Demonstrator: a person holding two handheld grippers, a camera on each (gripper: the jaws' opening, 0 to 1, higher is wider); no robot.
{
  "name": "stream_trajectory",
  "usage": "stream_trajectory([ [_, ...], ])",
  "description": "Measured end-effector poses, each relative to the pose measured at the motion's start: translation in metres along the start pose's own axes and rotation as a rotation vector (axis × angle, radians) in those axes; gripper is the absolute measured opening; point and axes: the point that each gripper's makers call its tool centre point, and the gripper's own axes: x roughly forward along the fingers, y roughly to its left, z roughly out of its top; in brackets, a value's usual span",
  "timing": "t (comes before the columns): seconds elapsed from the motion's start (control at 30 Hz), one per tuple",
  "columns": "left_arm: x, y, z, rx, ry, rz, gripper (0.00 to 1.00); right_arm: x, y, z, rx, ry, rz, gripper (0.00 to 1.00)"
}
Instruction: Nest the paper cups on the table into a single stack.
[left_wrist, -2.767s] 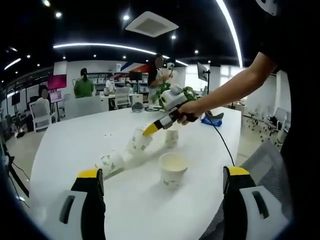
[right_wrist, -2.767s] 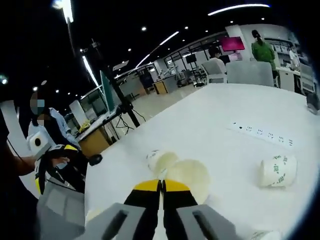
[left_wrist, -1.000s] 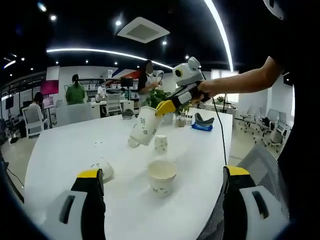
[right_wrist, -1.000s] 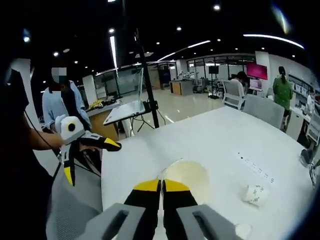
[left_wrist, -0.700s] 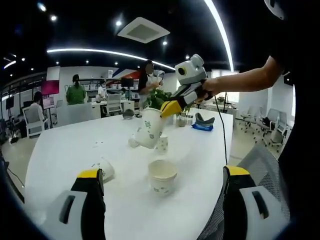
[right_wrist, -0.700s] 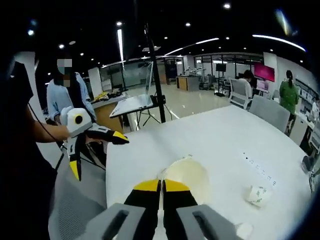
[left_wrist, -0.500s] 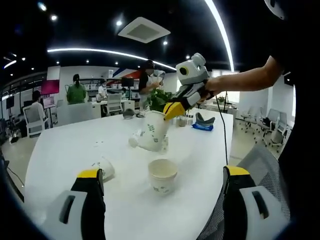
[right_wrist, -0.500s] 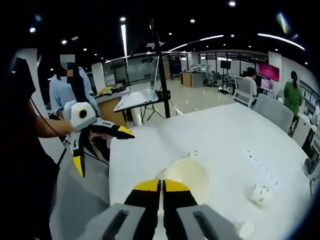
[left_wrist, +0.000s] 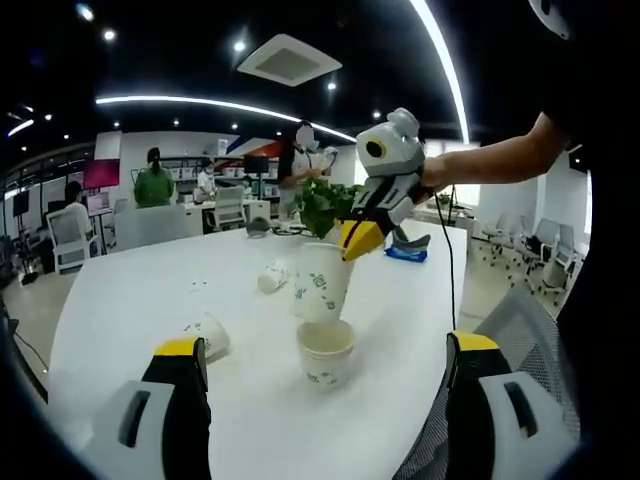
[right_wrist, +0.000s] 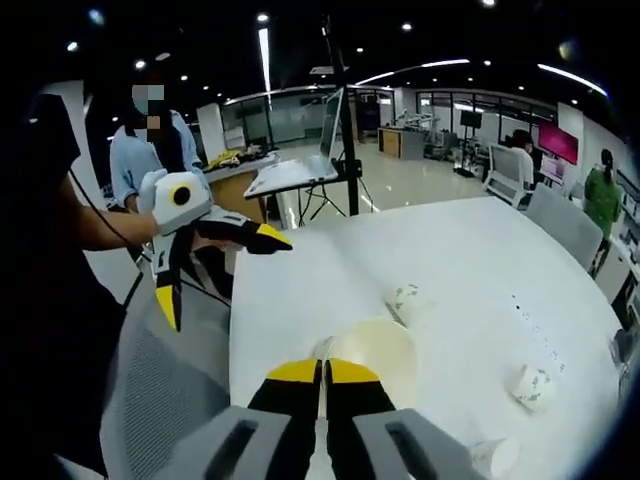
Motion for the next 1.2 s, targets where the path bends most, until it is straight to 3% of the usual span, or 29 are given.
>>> stream_trajectory([
  [0.63,-0.002,0.004,-0.002,-0.008,-0.001,0.008,0.99,0.018,0.002,-0.022,-0.094,0.121,0.008,0.0],
  [1.2,-0.003,0.004,-0.004,-0.017,0.003,0.011,0.99,0.042,0.008,-0.034,-0.081,0.146,0.028,0.0],
])
